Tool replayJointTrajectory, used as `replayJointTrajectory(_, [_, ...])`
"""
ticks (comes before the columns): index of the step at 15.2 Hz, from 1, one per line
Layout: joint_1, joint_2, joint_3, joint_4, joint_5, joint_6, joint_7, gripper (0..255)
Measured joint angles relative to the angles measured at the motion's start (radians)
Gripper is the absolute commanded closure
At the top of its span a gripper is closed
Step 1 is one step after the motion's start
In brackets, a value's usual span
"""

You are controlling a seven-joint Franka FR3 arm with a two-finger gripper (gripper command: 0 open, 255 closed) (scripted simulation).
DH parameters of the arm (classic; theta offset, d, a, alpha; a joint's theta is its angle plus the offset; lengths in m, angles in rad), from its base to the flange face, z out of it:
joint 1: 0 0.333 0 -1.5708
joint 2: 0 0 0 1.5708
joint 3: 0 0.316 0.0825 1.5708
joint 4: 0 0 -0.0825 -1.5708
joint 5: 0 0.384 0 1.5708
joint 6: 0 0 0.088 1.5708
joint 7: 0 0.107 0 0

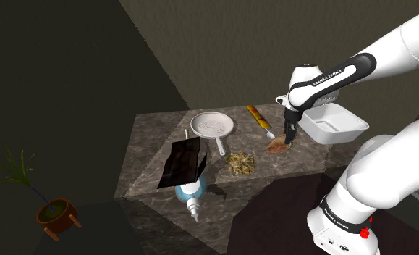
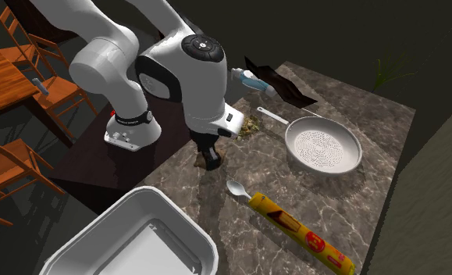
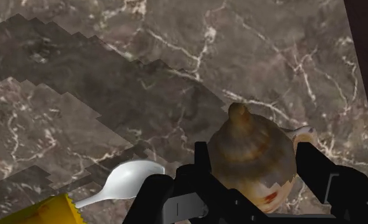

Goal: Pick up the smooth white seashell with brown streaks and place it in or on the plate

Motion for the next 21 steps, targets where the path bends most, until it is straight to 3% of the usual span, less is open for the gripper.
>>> replayJointTrajectory(14, [-0.022, -0.162, 0.064, 0.088, -0.004, -0.247, 0.021, 255])
replayJointTrajectory(21, [0.071, -0.156, 0.185, 0.098, 0.083, -0.264, 0.166, 255])
